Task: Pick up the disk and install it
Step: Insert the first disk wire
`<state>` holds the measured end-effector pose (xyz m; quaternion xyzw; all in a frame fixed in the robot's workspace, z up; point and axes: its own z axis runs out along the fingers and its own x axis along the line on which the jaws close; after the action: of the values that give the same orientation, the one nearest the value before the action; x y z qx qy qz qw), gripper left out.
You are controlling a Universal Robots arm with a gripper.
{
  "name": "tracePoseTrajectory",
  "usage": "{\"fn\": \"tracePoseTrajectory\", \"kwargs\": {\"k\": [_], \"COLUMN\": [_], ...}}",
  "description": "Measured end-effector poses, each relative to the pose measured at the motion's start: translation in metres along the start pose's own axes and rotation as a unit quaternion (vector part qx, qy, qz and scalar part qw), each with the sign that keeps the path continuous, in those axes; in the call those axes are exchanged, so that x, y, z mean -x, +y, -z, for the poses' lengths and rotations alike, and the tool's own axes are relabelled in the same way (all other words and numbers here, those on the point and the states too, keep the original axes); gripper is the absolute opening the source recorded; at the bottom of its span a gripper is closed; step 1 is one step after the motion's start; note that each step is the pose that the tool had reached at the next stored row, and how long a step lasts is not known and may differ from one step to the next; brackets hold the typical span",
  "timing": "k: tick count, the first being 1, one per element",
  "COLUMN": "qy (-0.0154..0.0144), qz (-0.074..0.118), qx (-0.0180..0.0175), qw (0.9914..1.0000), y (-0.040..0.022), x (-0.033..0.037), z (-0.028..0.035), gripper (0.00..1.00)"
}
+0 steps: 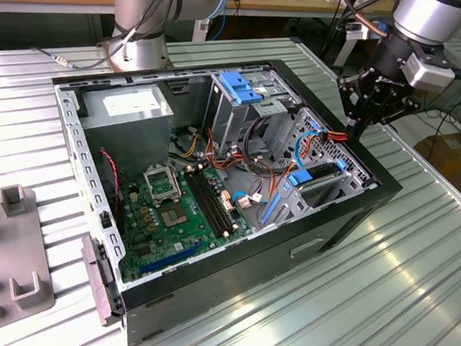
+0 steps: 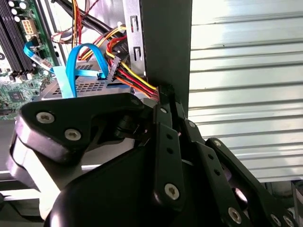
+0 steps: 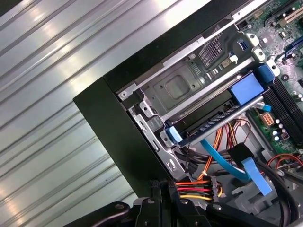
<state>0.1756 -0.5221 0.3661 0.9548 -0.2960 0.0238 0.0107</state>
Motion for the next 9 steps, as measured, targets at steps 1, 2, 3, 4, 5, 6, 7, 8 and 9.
{"fn": "tracePoseTrajectory", "kwargs": {"k": [1, 2, 3, 4, 5, 6, 7, 8, 9], "qy": [0.0000, 0.0001, 0.0000, 0.0000, 0.0000, 0.0000, 0.0000, 0.0000, 0.0000], "qz": [0.000, 0.000, 0.000, -0.002, -0.006, -0.010, -0.011, -0.011, -0.011], "qx": [0.0000, 0.0001, 0.0000, 0.0001, 0.0003, 0.0006, 0.0007, 0.0008, 0.0007], "qw": [1.00000, 1.00000, 1.00000, 1.00000, 0.99998, 0.99995, 0.99994, 0.99994, 0.99994], "y": [0.0000, 0.0000, 0.0002, 0.0002, 0.0002, 0.0004, 0.0009, 0.0017, 0.0025], "x": [0.0000, -0.0001, 0.0001, 0.0001, 0.0002, 0.0006, 0.0012, 0.0024, 0.0035], "z": [0.0009, 0.0016, 0.0019, 0.0020, 0.0021, 0.0022, 0.0022, 0.0023, 0.0023], "gripper": [0.17, 0.17, 0.17, 0.17, 0.17, 0.17, 0.17, 0.17, 0.17]}}
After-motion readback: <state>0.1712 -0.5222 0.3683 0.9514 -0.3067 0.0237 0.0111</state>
